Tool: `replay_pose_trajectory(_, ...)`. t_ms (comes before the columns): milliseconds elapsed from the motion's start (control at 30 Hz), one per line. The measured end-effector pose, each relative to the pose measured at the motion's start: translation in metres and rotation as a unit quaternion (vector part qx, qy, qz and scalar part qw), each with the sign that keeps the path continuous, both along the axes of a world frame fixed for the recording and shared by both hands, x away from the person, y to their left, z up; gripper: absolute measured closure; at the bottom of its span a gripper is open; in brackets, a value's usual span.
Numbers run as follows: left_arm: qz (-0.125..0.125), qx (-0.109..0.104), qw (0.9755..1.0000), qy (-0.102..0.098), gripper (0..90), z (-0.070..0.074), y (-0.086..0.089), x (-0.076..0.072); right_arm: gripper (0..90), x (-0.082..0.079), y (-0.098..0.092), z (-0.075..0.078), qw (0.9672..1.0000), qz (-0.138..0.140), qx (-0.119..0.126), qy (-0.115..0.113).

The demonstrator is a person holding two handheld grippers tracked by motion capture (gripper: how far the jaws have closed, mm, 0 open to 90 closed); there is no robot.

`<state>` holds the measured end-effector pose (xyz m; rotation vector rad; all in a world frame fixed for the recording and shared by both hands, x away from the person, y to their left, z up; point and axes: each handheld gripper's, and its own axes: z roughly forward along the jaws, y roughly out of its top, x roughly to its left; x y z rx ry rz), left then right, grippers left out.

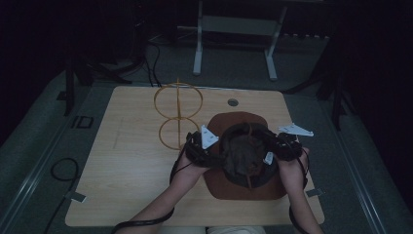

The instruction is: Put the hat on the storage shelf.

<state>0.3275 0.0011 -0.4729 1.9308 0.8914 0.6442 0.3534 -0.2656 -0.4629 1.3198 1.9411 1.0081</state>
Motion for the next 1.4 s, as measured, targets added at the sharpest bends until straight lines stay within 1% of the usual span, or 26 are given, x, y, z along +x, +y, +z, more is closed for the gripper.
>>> replay_pose_trajectory(100,0.016,0.028,0.9995,0.006,6.7,-0.003,-0.014,0.010,84.6,-0.002,0.000,0.002,1.0000,0.002,0.004,-0.002)
replay_pose_trajectory(133,0.027,0.044,0.9986,0.005,7.4,-0.005,-0.017,0.013,84.6,-0.003,0.001,0.003,1.0000,0.003,0.004,-0.004)
replay_pose_trajectory(167,0.036,0.048,0.9982,0.006,8.1,-0.007,-0.020,0.014,84.6,-0.004,0.001,0.004,1.0000,0.004,0.003,-0.006)
replay_pose_trajectory(233,0.047,0.049,0.9975,0.019,8.2,-0.010,-0.023,0.018,84.6,-0.006,0.002,0.006,0.9999,0.009,0.006,-0.007)
replay_pose_trajectory(267,0.052,0.051,0.9972,0.019,8.2,-0.012,-0.025,0.019,84.6,-0.007,0.003,0.006,0.9999,0.012,0.006,-0.007)
replay_pose_trajectory(333,0.058,0.056,0.9964,0.025,12.8,-0.014,-0.028,0.022,84.7,-0.010,0.004,0.008,0.9997,0.020,0.010,-0.009)
replay_pose_trajectory(400,0.069,0.067,0.9951,0.023,17.4,-0.016,-0.029,0.023,84.7,-0.013,0.007,0.009,0.9995,0.026,0.010,-0.012)
replay_pose_trajectory(433,0.076,0.071,0.9945,0.013,26.1,-0.017,-0.030,0.023,84.7,-0.015,0.009,0.009,0.9995,0.027,0.008,-0.015)
replay_pose_trajectory(467,0.085,0.079,0.9932,-0.003,34.9,-0.017,-0.031,0.021,84.7,-0.016,0.010,0.010,0.9995,0.027,0.007,-0.017)
replay_pose_trajectory(500,0.089,0.084,0.9924,-0.012,43.0,-0.017,-0.033,0.020,84.7,-0.017,0.011,0.010,0.9993,0.030,0.012,-0.016)
replay_pose_trajectory(533,0.091,0.079,0.9926,-0.013,51.6,-0.016,-0.033,0.020,84.7,-0.018,0.012,0.010,0.9993,0.032,0.013,-0.015)
replay_pose_trajectory(600,0.094,0.058,0.9938,-0.008,71.6,-0.015,-0.031,0.021,84.6,-0.020,0.013,0.010,0.9993,0.032,0.009,-0.019)
replay_pose_trajectory(633,0.098,0.047,0.9941,-0.005,77.6,-0.014,-0.030,0.022,84.6,-0.020,0.013,0.010,0.9993,0.031,0.010,-0.019)
replay_pose_trajectory(700,0.096,0.029,0.9950,-0.001,83.6,-0.014,-0.028,0.024,84.4,-0.021,0.012,0.009,0.9993,0.033,0.014,-0.015)
replay_pose_trajectory(733,0.092,0.026,0.9954,0.002,84.6,-0.013,-0.027,0.025,84.3,-0.022,0.011,0.009,0.9992,0.033,0.015,-0.014)
replay_pose_trajectory(833,0.083,0.036,0.9959,-0.006,85.6,-0.010,-0.027,0.024,84.0,-0.025,0.008,0.008,0.9992,0.034,0.017,-0.013)
replay_pose_trajectory(933,0.077,0.034,0.9964,-0.009,85.7,-0.007,-0.027,0.023,84.0,-0.026,0.006,0.008,0.9993,0.031,0.016,-0.017)
replay_pose_trajectory(967,0.076,0.033,0.9965,-0.014,85.7,-0.004,-0.028,0.022,83.9,-0.027,0.004,0.008,0.9993,0.027,0.015,-0.019)
replay_pose_trajectory(1000,0.076,0.033,0.9965,-0.015,85.8,-0.004,-0.028,0.022,83.4,-0.028,0.002,0.008,0.9993,0.029,0.017,-0.019)
replay_pose_trajectory(1067,0.076,0.029,0.9963,-0.027,85.9,0.000,-0.027,0.021,82.3,-0.030,0.000,0.008,0.9992,0.031,0.019,-0.019)
replay_pose_trajectory(1133,0.074,0.030,0.9964,-0.031,85.9,0.003,-0.026,0.020,78.7,-0.033,-0.001,0.008,0.9990,0.036,0.022,-0.018)
replay_pose_trajectory(1167,0.074,0.024,0.9965,-0.032,85.9,0.004,-0.025,0.020,77.1,-0.036,-0.003,0.008,0.9987,0.040,0.027,-0.018)
replay_pose_trajectory(1200,0.068,0.020,0.9970,-0.031,86.0,0.006,-0.024,0.020,75.3,-0.038,-0.003,0.009,0.9984,0.043,0.030,-0.018)
replay_pose_trajectory(1300,0.063,0.016,0.9968,-0.047,86.0,0.013,-0.024,0.016,72.5,-0.046,-0.006,0.011,0.9978,0.050,0.034,-0.028)
replay_pose_trajectory(1367,0.061,0.012,0.9963,-0.059,86.0,0.016,-0.023,0.013,67.9,-0.052,-0.008,0.014,0.9969,0.058,0.042,-0.032)
replay_pose_trajectory(1400,0.061,0.007,0.9962,-0.061,86.0,0.019,-0.022,0.011,63.9,-0.055,-0.008,0.016,0.9965,0.061,0.046,-0.033)
